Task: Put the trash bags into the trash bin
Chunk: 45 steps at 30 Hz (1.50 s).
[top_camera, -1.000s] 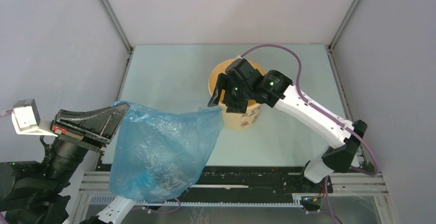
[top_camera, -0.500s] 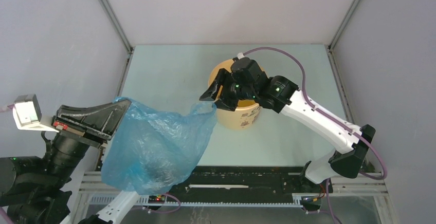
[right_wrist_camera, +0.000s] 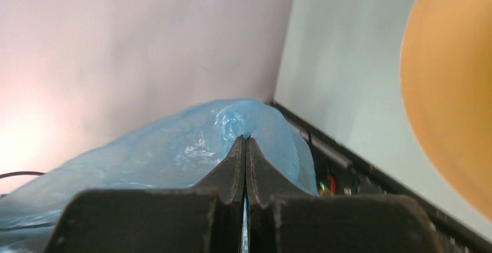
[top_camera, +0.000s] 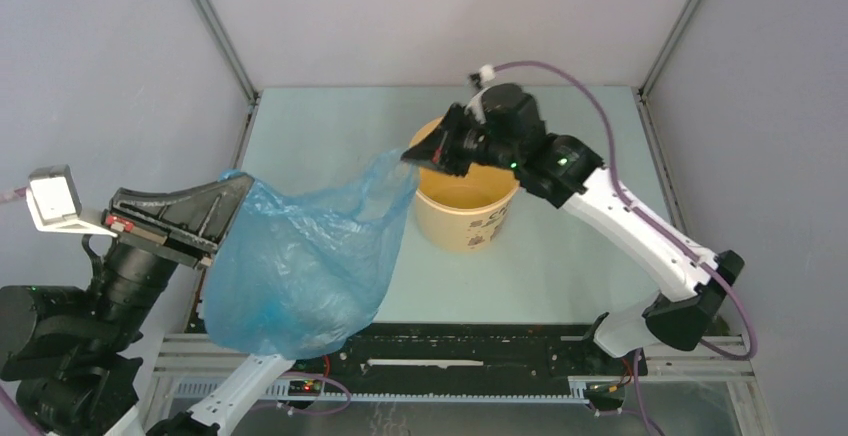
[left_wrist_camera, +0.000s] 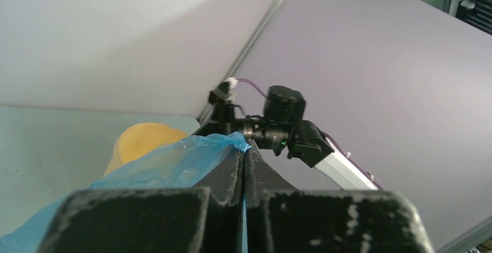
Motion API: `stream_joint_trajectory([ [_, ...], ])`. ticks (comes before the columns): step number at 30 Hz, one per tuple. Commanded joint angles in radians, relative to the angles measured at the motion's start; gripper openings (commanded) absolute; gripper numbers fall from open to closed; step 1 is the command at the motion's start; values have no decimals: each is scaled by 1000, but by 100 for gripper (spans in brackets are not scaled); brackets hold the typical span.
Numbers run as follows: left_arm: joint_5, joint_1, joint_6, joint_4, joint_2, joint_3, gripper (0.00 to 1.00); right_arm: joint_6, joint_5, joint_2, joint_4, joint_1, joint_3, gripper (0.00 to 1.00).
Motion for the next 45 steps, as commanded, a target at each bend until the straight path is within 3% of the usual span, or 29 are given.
stream_joint_trajectory([
  [1, -53, 5, -7, 68, 103, 48, 0, -89, -40, -121, 153, -134, 80, 0],
  [7, 72, 5, -123, 369, 272, 51, 0, -213, -144, -180, 118, -323, 155, 0],
  [14, 182, -21, -188, 543, 526, 203, 0, -317, -243, -245, 72, -497, 167, 0],
  [22, 193, -108, -198, 639, 664, 238, 0, -482, -216, -336, -29, -609, 151, 0],
  [32, 237, -134, -295, 665, 892, 544, 0, -514, -258, -351, -98, -733, 234, 0],
  [36, 226, -164, -279, 671, 872, 473, 0, -536, -253, -359, -137, -735, 248, 0],
  [45, 156, -167, -288, 708, 702, 106, 0, -577, -217, -394, -228, -740, 295, 0],
])
